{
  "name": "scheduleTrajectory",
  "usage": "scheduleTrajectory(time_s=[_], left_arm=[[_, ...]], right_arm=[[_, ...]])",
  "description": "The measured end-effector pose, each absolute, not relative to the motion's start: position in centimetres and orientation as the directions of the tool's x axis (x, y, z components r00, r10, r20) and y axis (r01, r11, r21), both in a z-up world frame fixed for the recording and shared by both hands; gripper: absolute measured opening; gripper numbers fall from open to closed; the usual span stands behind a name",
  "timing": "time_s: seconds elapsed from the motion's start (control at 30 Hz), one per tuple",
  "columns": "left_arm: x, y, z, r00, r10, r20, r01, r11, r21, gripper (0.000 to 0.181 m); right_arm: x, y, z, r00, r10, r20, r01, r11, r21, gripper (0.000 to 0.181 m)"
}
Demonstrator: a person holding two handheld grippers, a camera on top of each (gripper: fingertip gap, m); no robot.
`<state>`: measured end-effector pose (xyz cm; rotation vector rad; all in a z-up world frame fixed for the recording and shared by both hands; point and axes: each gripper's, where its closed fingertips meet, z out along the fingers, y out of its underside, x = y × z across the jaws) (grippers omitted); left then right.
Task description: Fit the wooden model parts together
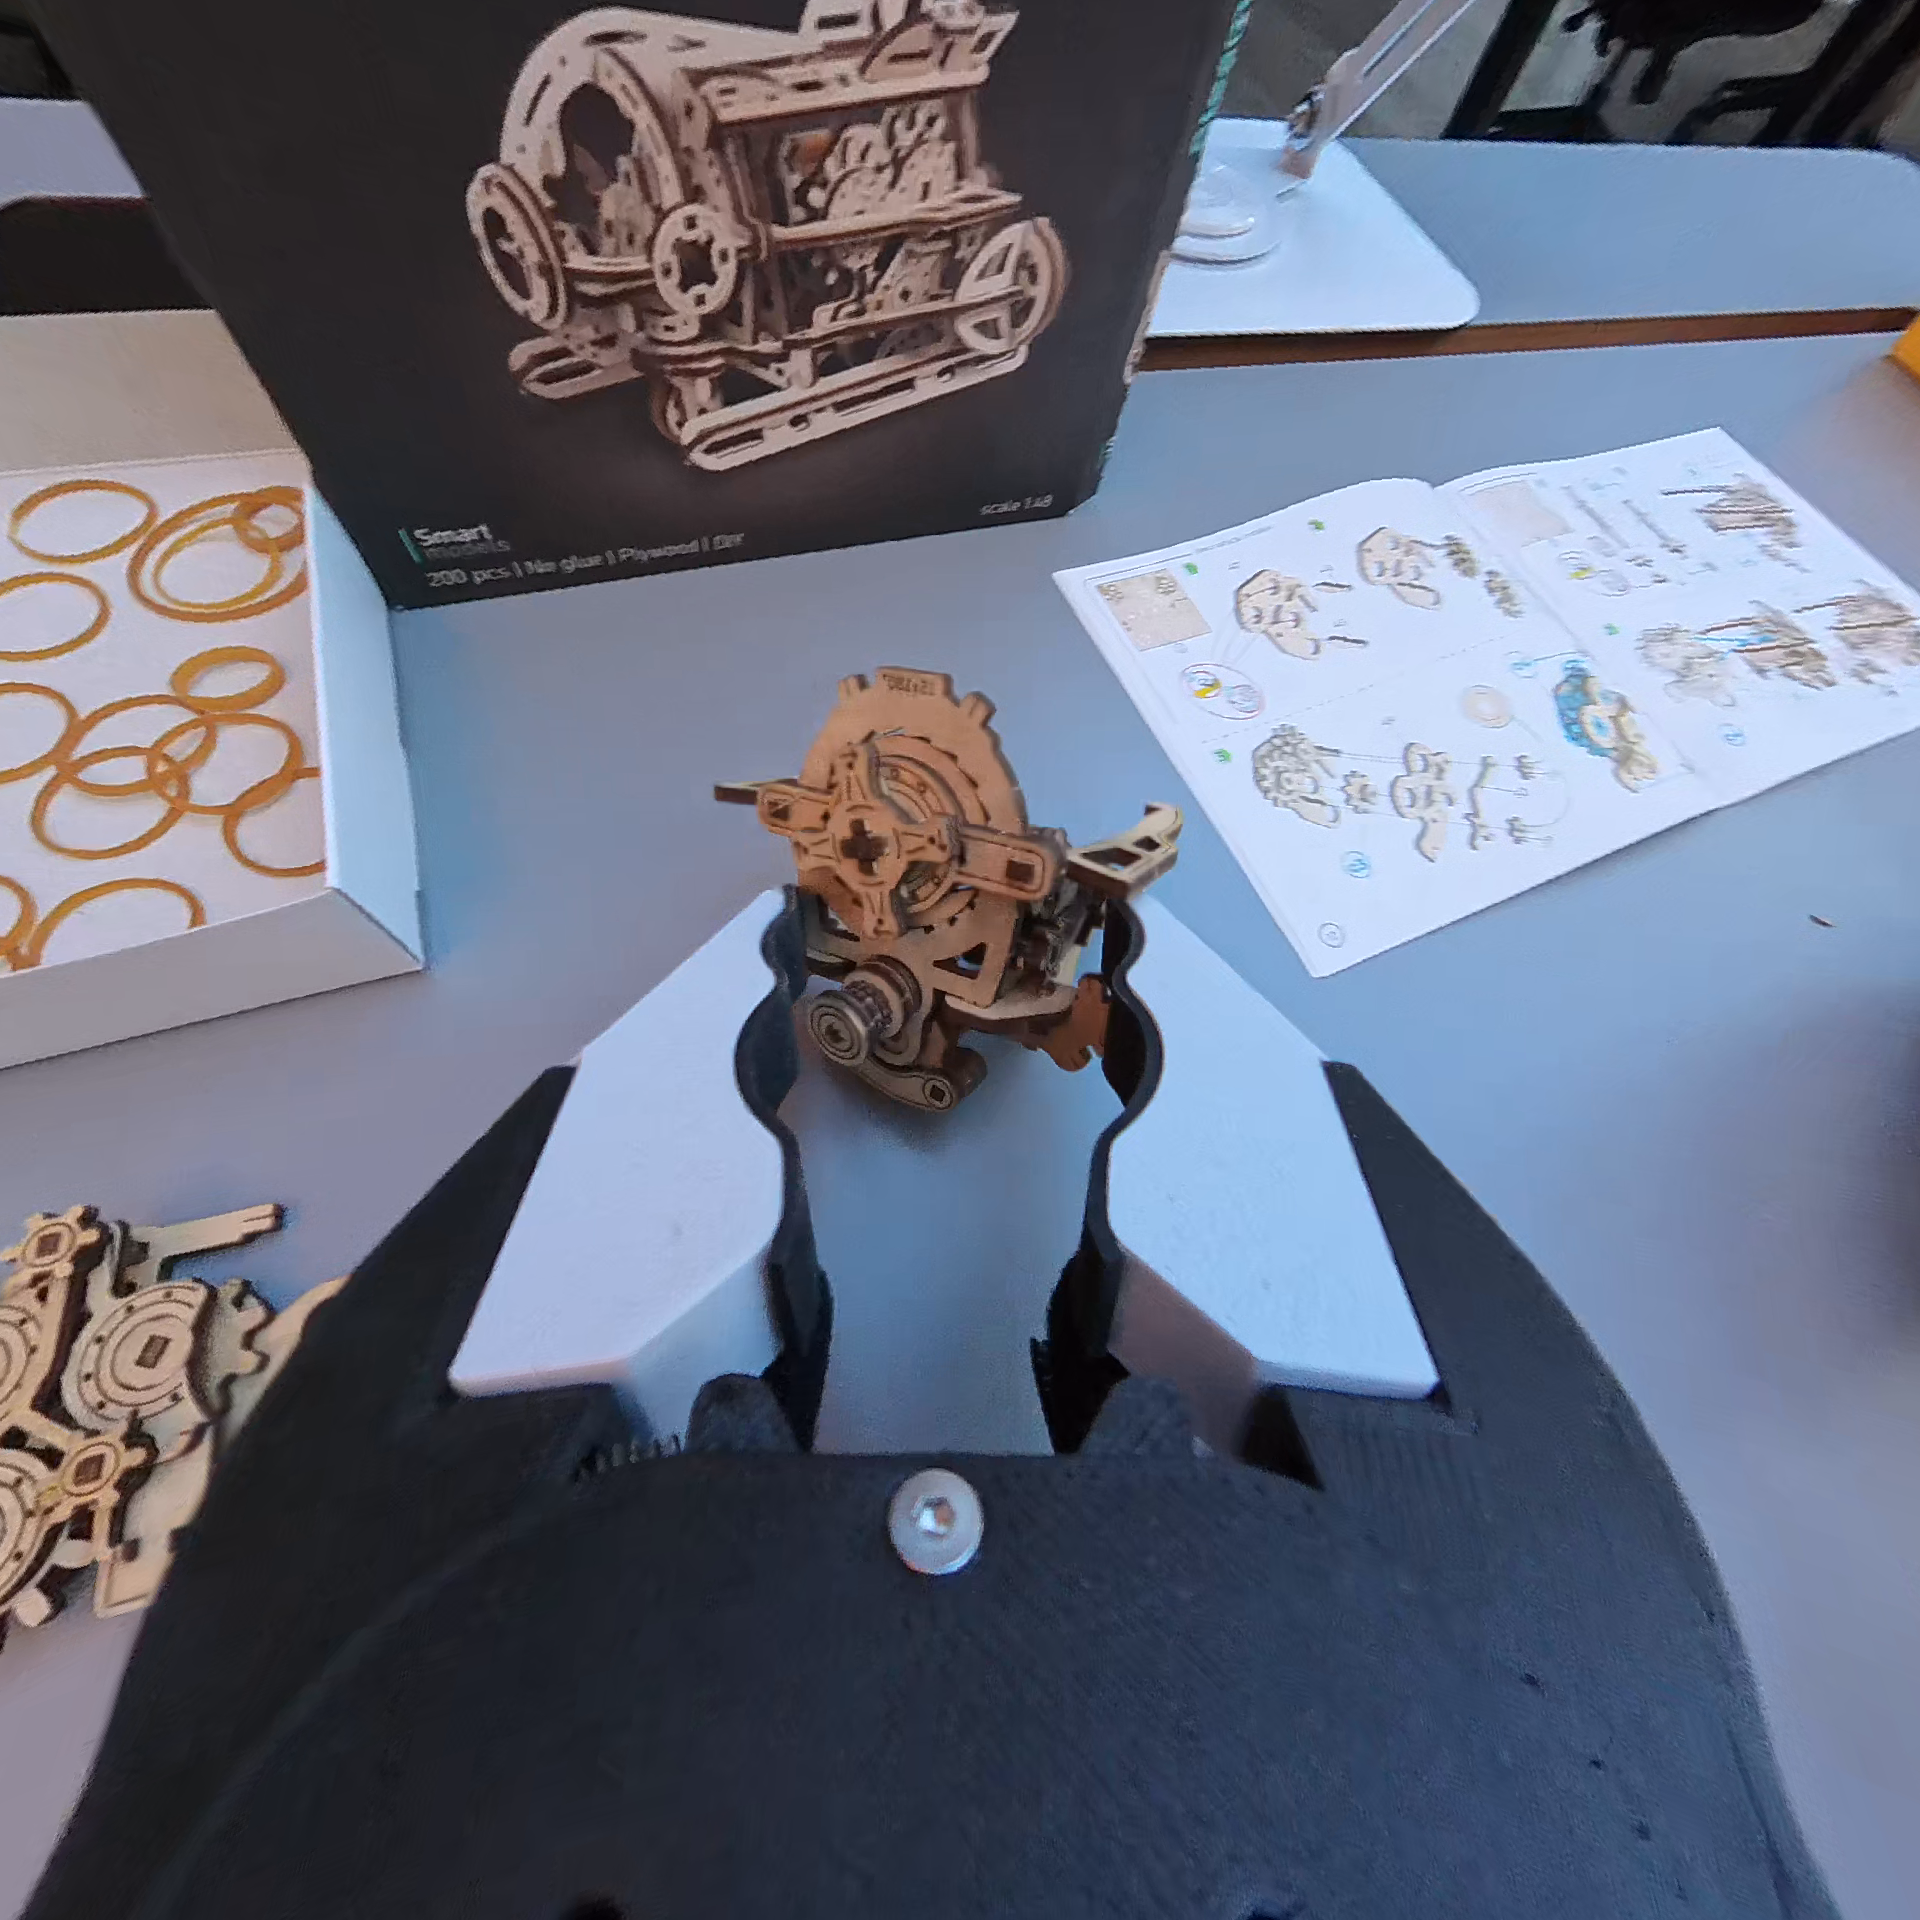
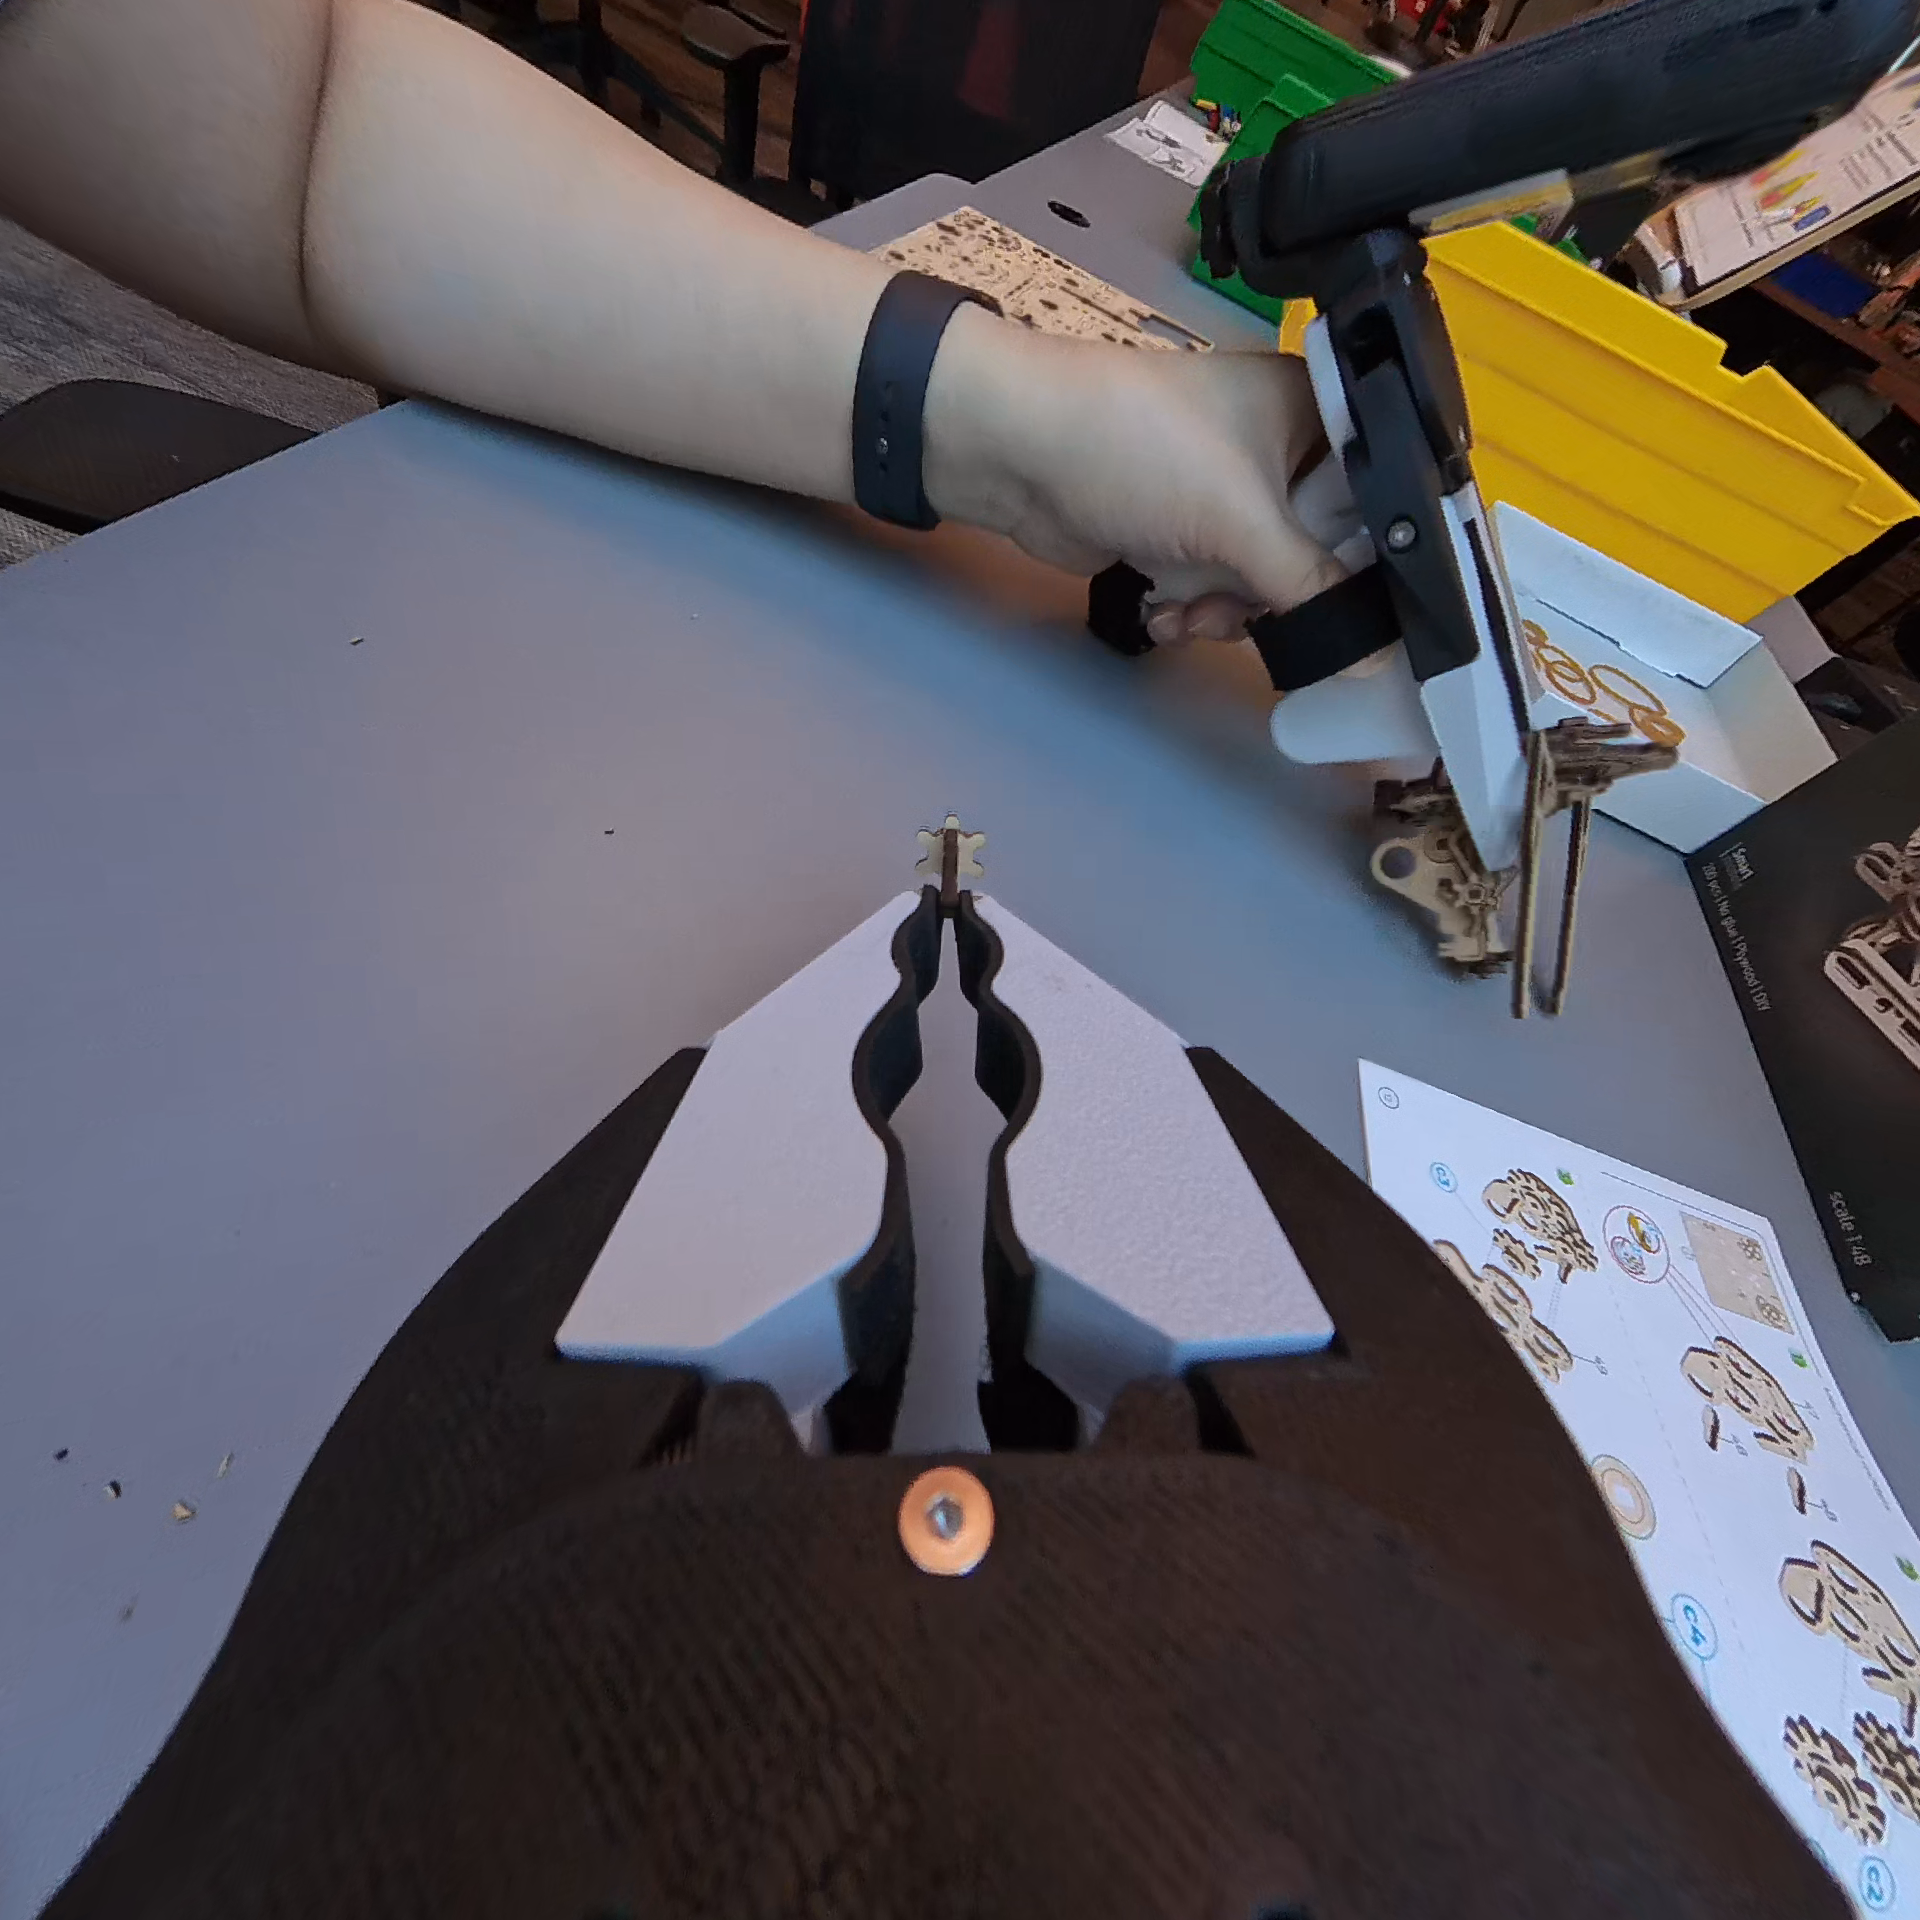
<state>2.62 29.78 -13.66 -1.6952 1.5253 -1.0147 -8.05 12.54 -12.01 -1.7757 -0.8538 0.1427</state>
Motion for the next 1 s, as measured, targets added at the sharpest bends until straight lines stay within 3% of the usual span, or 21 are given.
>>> scheduleTrajectory(time_s=[0.03, 0.37, 0.5, 0.63, 0.77, 1.0], left_arm=[[2.4, 29.3, -13.3, -0.004, -0.990, 0.144, -0.495, -0.123, -0.860, 0.047], [0.4, 25.4, -10.3, -0.334, -0.900, 0.281, -0.434, -0.118, -0.893, 0.047], [-1.0, 22.4, -8.1, -0.515, -0.777, 0.362, -0.409, -0.149, -0.900, 0.047], [-2.8, 18.7, -6.4, -0.681, -0.594, 0.429, -0.411, -0.175, -0.895, 0.047], [-4.7, 14.8, -5.2, -0.783, -0.378, 0.494, -0.455, -0.193, -0.869, 0.047], [-6.5, 9.3, -4.4, -0.817, -0.101, 0.567, -0.549, -0.163, -0.820, 0.047]], right_arm=[[-8.1, 12.5, -12.1, 0.729, 0.613, 0.305, 0.477, -0.136, -0.868, 0.000], [-8.2, 11.4, -14.2, 0.671, 0.706, 0.226, 0.514, -0.223, -0.829, 0.002], [-8.6, 10.5, -14.1, 0.630, 0.756, 0.178, 0.514, -0.234, -0.825, 0.027], [-8.7, 8.3, -7.9, 0.556, 0.794, 0.247, 0.452, -0.039, -0.891, 0.027], [-4.1, 8.7, 0.1, 0.735, 0.638, 0.228, 0.238, 0.071, -0.969, 0.019], [-4.7, 10.2, -1.3, 0.750, 0.654, 0.095, 0.177, -0.060, -0.982, 0.024]])
